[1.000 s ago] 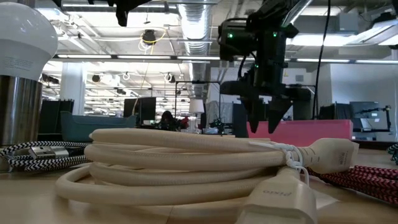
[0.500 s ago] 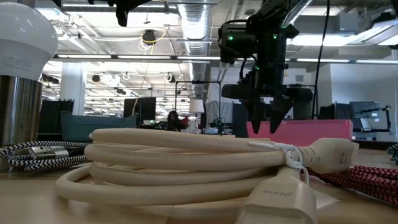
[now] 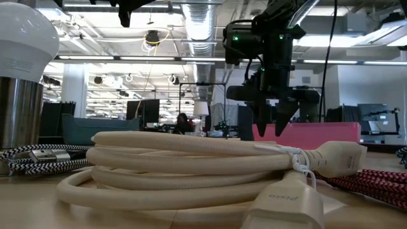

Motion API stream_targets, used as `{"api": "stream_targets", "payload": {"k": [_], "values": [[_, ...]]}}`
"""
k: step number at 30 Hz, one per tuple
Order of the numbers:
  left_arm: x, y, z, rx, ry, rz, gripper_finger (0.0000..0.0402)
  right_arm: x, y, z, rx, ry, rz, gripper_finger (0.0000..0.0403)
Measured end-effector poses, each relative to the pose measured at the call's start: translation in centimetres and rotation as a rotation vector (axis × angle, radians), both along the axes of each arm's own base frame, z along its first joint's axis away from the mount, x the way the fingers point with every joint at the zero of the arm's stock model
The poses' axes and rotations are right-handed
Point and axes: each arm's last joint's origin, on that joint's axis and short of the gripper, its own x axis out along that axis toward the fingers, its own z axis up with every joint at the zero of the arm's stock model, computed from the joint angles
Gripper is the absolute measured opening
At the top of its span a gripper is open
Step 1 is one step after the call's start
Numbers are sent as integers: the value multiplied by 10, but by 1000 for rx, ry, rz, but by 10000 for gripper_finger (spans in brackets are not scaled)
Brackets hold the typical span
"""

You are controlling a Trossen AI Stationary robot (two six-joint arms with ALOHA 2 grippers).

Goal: Pick & Place USB Port
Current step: Put the white charger cable into pink bin

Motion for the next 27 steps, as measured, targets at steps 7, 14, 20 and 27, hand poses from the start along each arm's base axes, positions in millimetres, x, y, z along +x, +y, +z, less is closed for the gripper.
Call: {"api": "stream_targets", "payload": {"k": [7, 14, 20, 27], "values": [[0, 0, -1, -2, 5, 0, 92, 10, 4, -27, 35, 32, 19, 165], [0, 0, -1, -3, 13, 0, 92, 12, 16, -33, 14, 68, 64, 156], [0, 0, -1, -2, 13, 0, 92, 11, 17, -30, 4, 64, 67, 95], [0, 0, -1, -2, 12, 0, 92, 13, 19, -26, 22, 68, 112, 13]]}}
